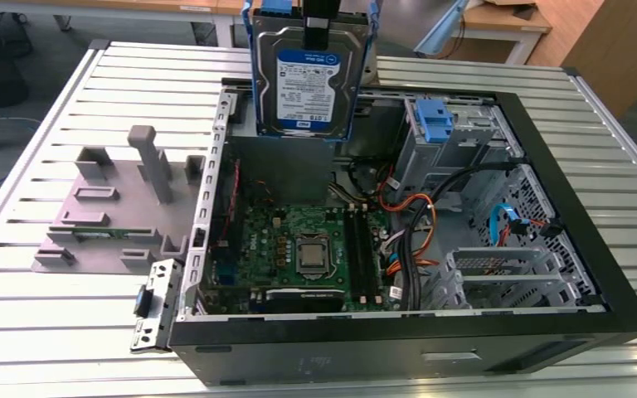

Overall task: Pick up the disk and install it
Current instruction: 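Pick up the disk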

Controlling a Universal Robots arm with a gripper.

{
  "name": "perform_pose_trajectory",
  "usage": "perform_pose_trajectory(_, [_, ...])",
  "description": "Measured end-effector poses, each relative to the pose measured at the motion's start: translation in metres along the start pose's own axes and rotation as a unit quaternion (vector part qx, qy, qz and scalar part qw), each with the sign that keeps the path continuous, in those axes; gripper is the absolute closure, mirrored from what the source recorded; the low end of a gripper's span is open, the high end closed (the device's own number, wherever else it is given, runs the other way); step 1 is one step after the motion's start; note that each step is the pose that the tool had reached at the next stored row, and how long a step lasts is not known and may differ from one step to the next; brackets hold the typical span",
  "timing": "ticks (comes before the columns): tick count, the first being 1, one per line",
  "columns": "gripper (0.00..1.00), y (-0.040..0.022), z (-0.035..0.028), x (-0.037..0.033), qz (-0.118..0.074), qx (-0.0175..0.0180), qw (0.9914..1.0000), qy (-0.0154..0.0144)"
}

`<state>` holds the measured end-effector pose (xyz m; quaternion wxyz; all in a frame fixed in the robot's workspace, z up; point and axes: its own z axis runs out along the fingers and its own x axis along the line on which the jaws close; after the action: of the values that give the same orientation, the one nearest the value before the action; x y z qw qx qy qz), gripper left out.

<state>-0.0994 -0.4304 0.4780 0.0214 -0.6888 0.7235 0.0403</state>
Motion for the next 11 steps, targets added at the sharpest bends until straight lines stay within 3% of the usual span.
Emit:
perform_pose_trajectory(7, [0.65, -0.0001, -0.0001, 0.0009, 0.0, 0.0, 1.0, 0.0])
perform_pose_trajectory(11, [0.65, -0.0004, -0.0003, 0.0071, 0.0, 0.0, 1.0, 0.0])
